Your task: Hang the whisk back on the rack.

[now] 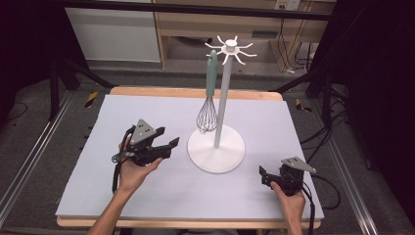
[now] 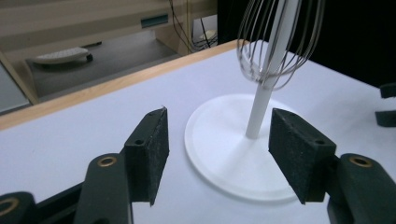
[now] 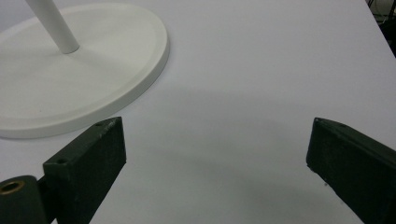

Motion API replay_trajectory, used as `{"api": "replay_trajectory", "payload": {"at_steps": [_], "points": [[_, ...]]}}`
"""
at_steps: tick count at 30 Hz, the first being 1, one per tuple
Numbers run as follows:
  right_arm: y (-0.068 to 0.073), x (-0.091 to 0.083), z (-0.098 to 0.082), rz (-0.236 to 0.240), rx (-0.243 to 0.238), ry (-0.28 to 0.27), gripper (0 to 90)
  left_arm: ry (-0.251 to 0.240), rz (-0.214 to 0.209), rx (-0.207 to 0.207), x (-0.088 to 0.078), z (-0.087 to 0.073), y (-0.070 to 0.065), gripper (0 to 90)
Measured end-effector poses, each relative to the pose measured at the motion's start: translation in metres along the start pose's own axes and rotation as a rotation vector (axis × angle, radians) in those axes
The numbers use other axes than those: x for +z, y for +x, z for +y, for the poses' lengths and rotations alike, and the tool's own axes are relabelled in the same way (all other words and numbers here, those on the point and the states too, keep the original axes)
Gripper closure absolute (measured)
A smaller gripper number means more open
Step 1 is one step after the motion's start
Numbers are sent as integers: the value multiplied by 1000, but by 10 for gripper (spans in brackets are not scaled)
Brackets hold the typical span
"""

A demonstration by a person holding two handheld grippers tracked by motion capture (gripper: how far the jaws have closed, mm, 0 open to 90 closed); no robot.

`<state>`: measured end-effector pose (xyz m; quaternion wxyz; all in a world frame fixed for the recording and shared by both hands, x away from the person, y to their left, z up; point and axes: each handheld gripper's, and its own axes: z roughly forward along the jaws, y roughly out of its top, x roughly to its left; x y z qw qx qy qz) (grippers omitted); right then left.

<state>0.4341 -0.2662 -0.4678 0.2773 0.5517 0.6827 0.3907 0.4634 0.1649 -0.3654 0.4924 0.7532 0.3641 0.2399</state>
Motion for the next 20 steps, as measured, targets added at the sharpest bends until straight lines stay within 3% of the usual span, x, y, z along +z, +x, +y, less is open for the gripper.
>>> {"api": "replay_trajectory", "payload": {"at_steps": [2, 12, 20], "points": [[0, 0, 0, -2, -1, 0, 53, 13, 14, -25, -2, -13, 7, 365], [0, 1, -1, -4, -2, 17, 53, 88, 102, -74, -10, -55, 32, 336], [0, 2, -1, -4, -8, 31, 53, 134, 150, -99, -18, -77, 48, 313]]}}
